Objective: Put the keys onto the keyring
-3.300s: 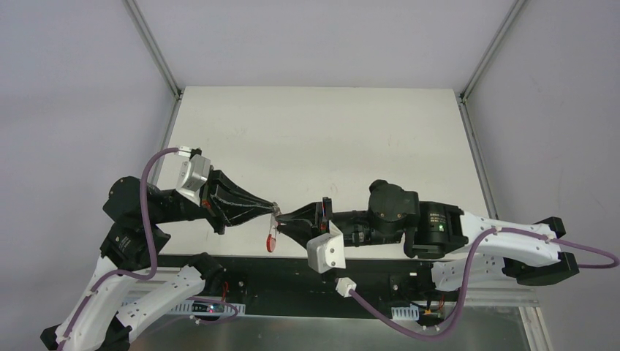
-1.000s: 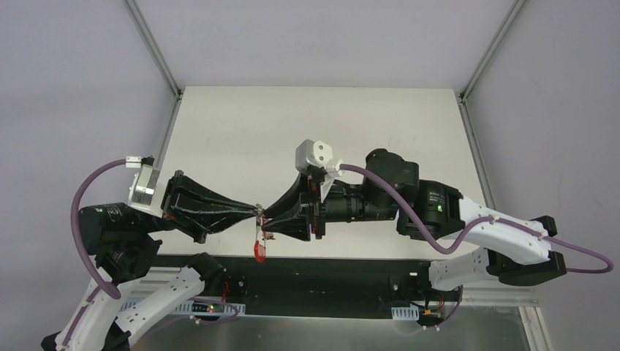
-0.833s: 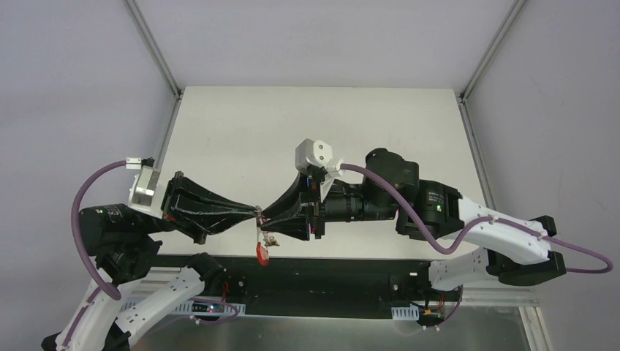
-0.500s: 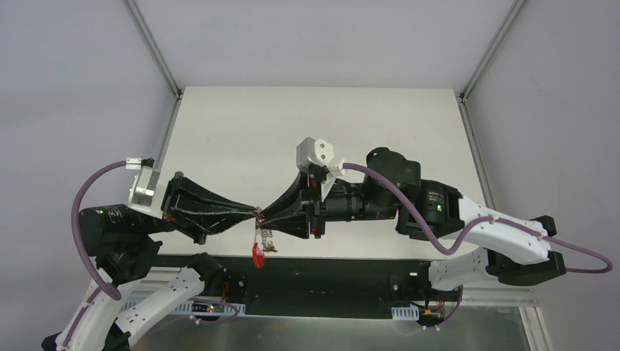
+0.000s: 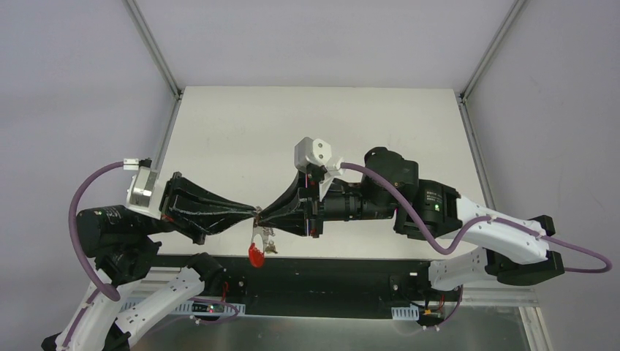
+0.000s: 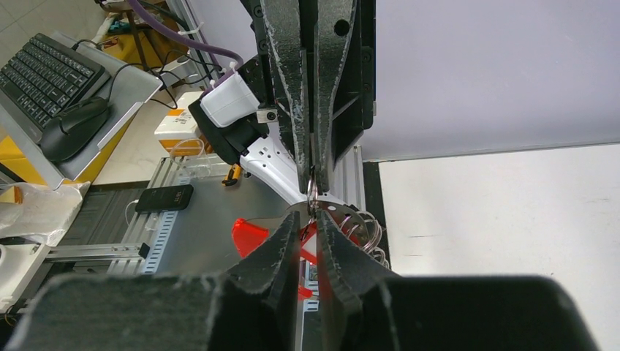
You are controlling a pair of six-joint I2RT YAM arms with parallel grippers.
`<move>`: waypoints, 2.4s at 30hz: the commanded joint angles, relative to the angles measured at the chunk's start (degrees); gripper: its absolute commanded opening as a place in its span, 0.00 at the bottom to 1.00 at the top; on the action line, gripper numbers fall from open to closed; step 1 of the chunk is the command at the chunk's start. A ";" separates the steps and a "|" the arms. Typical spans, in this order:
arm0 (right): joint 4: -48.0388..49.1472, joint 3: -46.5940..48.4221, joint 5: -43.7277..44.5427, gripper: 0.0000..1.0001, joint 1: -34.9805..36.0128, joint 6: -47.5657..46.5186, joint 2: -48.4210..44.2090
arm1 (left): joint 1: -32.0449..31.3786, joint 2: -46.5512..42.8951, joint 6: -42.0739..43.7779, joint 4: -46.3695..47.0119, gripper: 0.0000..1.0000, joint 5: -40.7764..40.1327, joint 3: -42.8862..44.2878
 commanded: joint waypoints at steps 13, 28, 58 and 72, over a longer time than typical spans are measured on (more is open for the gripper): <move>4.12 3.21 2.81 0.00 0.63 -1.37 0.70 | -0.17 -0.95 -0.08 3.30 0.00 -0.86 -0.06; -35.40 22.76 -0.64 0.00 -2.40 2.18 6.45 | -0.14 0.51 4.49 -18.84 0.24 1.82 7.95; -39.00 12.11 -30.31 0.00 -17.01 8.82 8.45 | -0.19 14.82 -8.58 -26.91 0.22 22.24 4.32; -39.28 15.42 -33.98 0.00 -17.65 8.60 12.37 | -0.19 14.81 0.16 -35.21 0.24 18.91 5.54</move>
